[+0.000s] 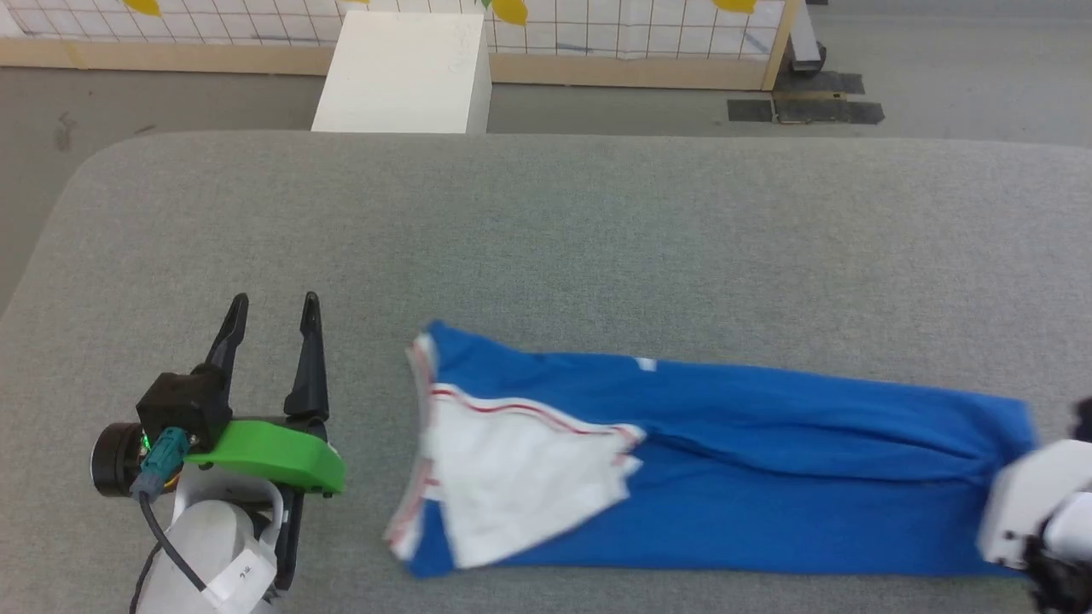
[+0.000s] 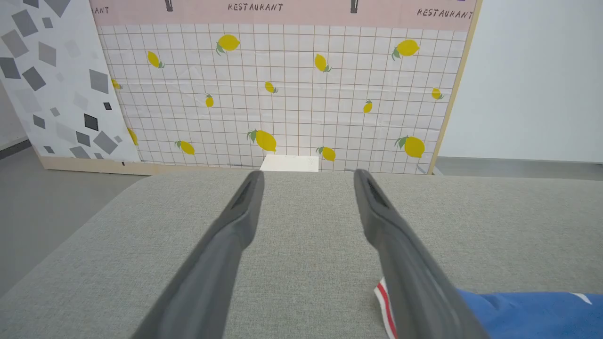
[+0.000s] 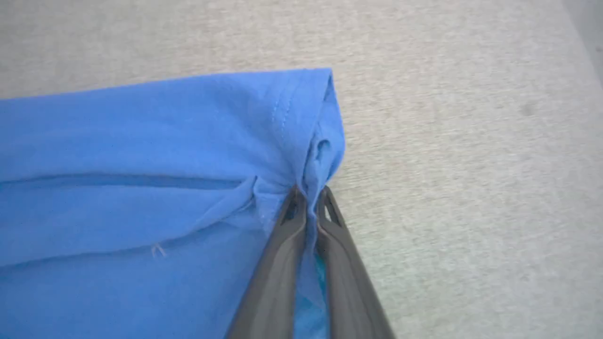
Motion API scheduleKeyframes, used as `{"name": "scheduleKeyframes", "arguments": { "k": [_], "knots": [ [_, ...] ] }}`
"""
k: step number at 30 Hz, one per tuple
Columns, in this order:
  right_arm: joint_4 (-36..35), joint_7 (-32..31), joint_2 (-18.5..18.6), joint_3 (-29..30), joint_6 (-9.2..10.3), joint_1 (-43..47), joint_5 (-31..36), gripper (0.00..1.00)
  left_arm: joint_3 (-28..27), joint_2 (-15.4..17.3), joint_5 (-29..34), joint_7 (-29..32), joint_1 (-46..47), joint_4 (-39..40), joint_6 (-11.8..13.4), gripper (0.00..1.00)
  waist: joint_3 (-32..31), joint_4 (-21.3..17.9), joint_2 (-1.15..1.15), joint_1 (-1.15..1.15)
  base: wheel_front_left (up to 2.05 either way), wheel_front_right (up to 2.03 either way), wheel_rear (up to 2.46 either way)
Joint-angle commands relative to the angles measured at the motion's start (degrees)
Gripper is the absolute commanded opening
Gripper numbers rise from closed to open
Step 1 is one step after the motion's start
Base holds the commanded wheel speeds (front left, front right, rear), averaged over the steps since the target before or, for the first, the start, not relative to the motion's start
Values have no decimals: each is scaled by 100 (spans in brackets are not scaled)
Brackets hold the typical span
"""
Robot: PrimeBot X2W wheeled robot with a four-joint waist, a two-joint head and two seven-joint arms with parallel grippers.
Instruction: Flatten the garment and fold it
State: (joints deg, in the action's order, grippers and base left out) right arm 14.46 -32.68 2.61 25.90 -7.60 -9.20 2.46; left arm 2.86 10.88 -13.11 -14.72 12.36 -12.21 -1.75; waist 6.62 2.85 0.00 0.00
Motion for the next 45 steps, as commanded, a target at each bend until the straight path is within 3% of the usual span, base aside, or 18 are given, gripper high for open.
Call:
{"name": "scheduleKeyframes", "arguments": {
  "k": [1, 6, 11, 15, 19, 20, 21, 22, 27, 41, 42, 44, 45],
  "knots": [
    [-73, 78, 27, 223, 11, -35, 258, 0, -31, -37, 28, -28, -13, 4, -43, 100, 22, 23, 0, 0, 0, 0, 0],
    [-255, 168, 27, 915, 11, -93, 992, 0, -115, -114, 105, -28, 9, 4, -116, 100, 66, 67, 0, 0, 0, 0, 0],
    [-582, -110, 27, 619, 11, -19, 900, 0, -206, -159, 191, -28, -38, 7, -157, 100, 32, 57, 0, 0, 0, 0, 0],
    [-1488, -838, 27, -175, 11, 301, 343, 0, -282, -180, 232, -28, -92, -1, -195, 100, 1, 42, 0, 0, 0, 0, 0],
    [-2956, -1653, 27, -1209, 11, 691, -450, 0, -343, -208, 269, -28, -102, 10, -236, 100, -6, 50, 0, 0, 0, 0, 0],
    [-3896, -2125, 27, -2092, 11, 856, -841, 0, -353, -240, 313, -28, -83, 8, -269, 100, 2, 78, 0, 0, 0, 0, 0],
    [-4356, -2312, 64, -3053, 11, 754, -830, 0, -359, -274, 350, -28, -48, -3, -297, 100, 29, 112, 0, 0, 0, 0, 0],
    [-4376, -2311, 98, -3313, 11, 667, -815, 0, -368, -278, 357, -28, -40, -3, -303, 100, 40, 116, 0, 0, 0, 0, 0],
    [-3712, -1802, 106, -4369, 11, -21, -776, 0, -359, -323, 403, -28, 61, 5, -349, 100, 158, 238, 0, 0, 0, 0, 0],
    [-595, -454, 28, -5640, 11, -1566, -1448, 0, -353, -517, 436, -28, 390, 2, -442, 100, 551, 573, 0, 0, 0, 0, 0],
    [-455, -416, 28, -5689, 11, -1638, -1499, 4, -359, -523, 442, -28, 402, 1, -446, 100, 564, 579, 0, 0, 0, 0, 0],
    [-173, -406, 28, -5797, 11, -1769, -1605, 41, -369, -537, 459, -28, 425, -10, -455, 100, 579, 588, 0, 0, 0, 0, 0],
    [66, -428, 28, -5971, 11, -1851, -1838, 100, -391, -558, 485, -28, 413, -25, -465, 100, 550, 561, 0, 0, 0, 0, 0]
  ]
}}
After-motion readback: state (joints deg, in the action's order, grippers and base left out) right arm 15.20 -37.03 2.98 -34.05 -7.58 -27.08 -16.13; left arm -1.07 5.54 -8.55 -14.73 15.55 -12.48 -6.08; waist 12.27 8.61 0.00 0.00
